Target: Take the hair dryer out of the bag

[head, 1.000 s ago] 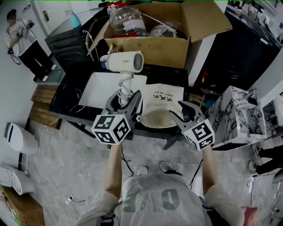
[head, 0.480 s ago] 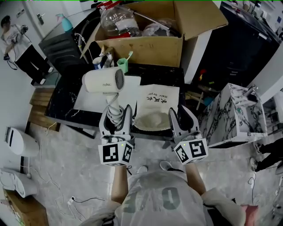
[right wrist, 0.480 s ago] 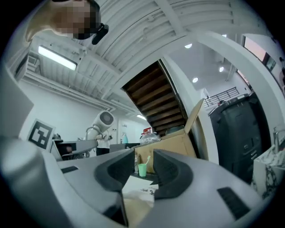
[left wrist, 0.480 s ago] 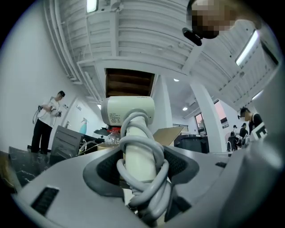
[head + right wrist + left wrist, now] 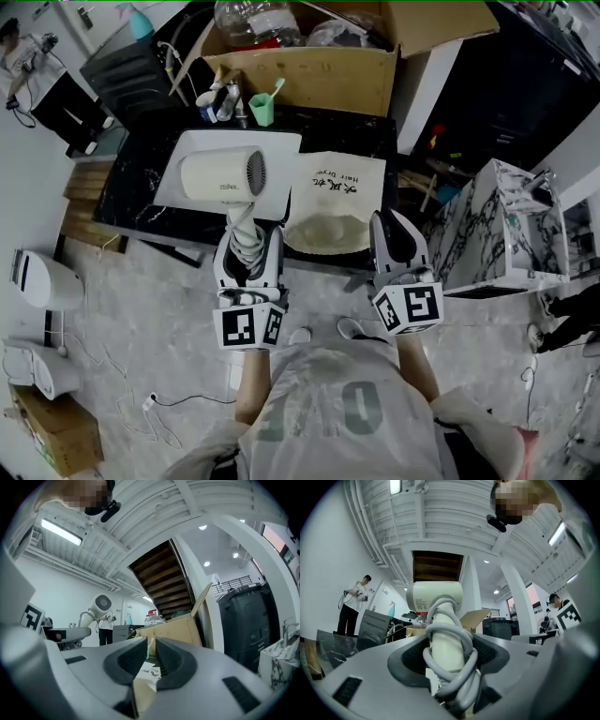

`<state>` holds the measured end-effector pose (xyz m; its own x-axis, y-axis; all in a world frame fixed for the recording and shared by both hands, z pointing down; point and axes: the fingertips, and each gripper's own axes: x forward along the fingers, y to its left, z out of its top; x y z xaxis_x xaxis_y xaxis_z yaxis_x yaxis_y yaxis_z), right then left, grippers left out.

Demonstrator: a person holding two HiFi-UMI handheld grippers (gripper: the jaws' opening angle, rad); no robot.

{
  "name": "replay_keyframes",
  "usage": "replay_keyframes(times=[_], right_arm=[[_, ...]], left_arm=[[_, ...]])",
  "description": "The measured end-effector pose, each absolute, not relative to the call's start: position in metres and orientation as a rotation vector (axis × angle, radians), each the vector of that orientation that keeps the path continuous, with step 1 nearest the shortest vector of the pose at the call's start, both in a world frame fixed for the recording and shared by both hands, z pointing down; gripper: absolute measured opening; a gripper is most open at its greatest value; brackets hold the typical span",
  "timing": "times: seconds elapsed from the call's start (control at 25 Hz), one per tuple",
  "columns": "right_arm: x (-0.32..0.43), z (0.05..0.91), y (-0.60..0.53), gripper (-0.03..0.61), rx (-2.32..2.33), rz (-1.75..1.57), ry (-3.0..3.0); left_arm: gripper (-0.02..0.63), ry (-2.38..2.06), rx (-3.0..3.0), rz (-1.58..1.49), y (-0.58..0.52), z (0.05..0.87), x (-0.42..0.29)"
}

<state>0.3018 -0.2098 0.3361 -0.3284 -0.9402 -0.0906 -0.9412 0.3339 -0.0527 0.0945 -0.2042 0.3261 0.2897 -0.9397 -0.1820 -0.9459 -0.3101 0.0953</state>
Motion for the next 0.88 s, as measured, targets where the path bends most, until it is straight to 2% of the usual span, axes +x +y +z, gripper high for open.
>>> replay_keyframes(times=[0.2, 0.88], right_arm=[[0.305, 0.337, -0.206, 0.046, -1.784, 0.024, 2.463], [0.315, 0.335, -0.201, 0.046, -1.829, 0.057, 2.450]], left_arm=[[0.278, 1.816, -2.493, 0.323, -0.200, 0.326, 0.094], [0.278, 1.807, -2.501, 0.349, -0.197, 0.321, 0.093]])
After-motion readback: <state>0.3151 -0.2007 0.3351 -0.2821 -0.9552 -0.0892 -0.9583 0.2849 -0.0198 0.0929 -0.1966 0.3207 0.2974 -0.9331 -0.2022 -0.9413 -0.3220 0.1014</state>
